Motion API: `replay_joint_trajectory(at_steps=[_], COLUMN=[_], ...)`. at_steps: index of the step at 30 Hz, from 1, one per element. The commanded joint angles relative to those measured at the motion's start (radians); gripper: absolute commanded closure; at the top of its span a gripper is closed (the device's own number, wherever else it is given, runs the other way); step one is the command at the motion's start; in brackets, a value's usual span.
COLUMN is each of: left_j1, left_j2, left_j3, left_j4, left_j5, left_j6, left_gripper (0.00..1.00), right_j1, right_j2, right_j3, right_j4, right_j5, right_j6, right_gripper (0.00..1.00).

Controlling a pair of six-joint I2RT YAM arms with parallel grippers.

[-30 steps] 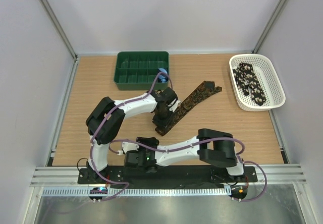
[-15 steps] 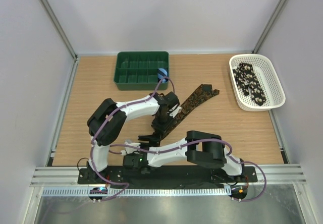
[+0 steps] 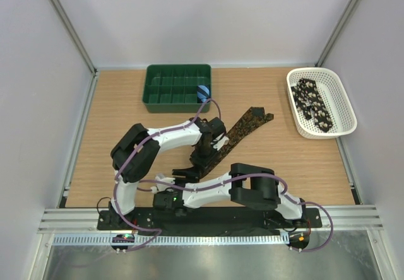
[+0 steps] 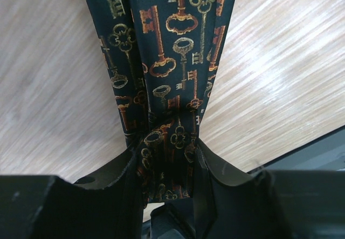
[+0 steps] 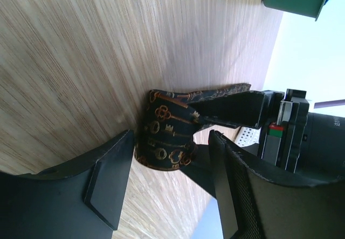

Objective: Roll the ties
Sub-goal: Roll the tie

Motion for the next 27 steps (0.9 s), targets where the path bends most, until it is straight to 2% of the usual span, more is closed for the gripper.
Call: replay_joint_trajectory(at_steps=[1, 6, 16, 19, 20, 22, 26, 27], left_j1=[-0.016, -0.018, -0.024, -0.03, -0.031, -0.034, -0.034, -0.036], left_j2=[0.046, 0.069, 0.031, 0.017, 0.016, 0.016, 0.02, 0.019], left_j3=[-0.043, -0.024, -0.035, -0.034, -0.032, -0.029, -0.026, -0.026], left_j4=[-0.048, -0.056, -0.07, -0.073, -0.077, -0.085, -0.07, -0.064], left_j5=[0.025, 0.02, 0.016, 0.02, 0.02, 0.02, 0.007, 0.008], left_j6=[0.028, 0.028, 0.023, 0.019, 0.022, 0.026, 0.028, 0.026], left_gripper=[0.87, 0.87, 0.88, 0.88, 0.88, 0.88, 0.82, 0.8], right_j1=[-0.012, -0.009, -0.049, -0.059, -0.064, -0.067, -0.066, -0.066], right_j2=[0.04, 0.063, 0.086, 0.088, 0.096, 0.114, 0.108, 0.1], right_j3=[0.008, 0.062, 0.064, 0.079, 0.099, 0.105, 0.091, 0.085], right_j4=[0.003, -0.012, -0.069, -0.11, -0.129, -0.16, -0.147, -0.137], right_j5=[-0.036, -0.028, -0.071, -0.067, -0.062, -0.053, -0.048, -0.048], right_j6=[0.026, -0.003, 0.074, 0.098, 0.115, 0.137, 0.163, 0.163], right_gripper=[0.35, 0.36, 0.42, 0.63, 0.77, 0.79, 0.99, 0.99])
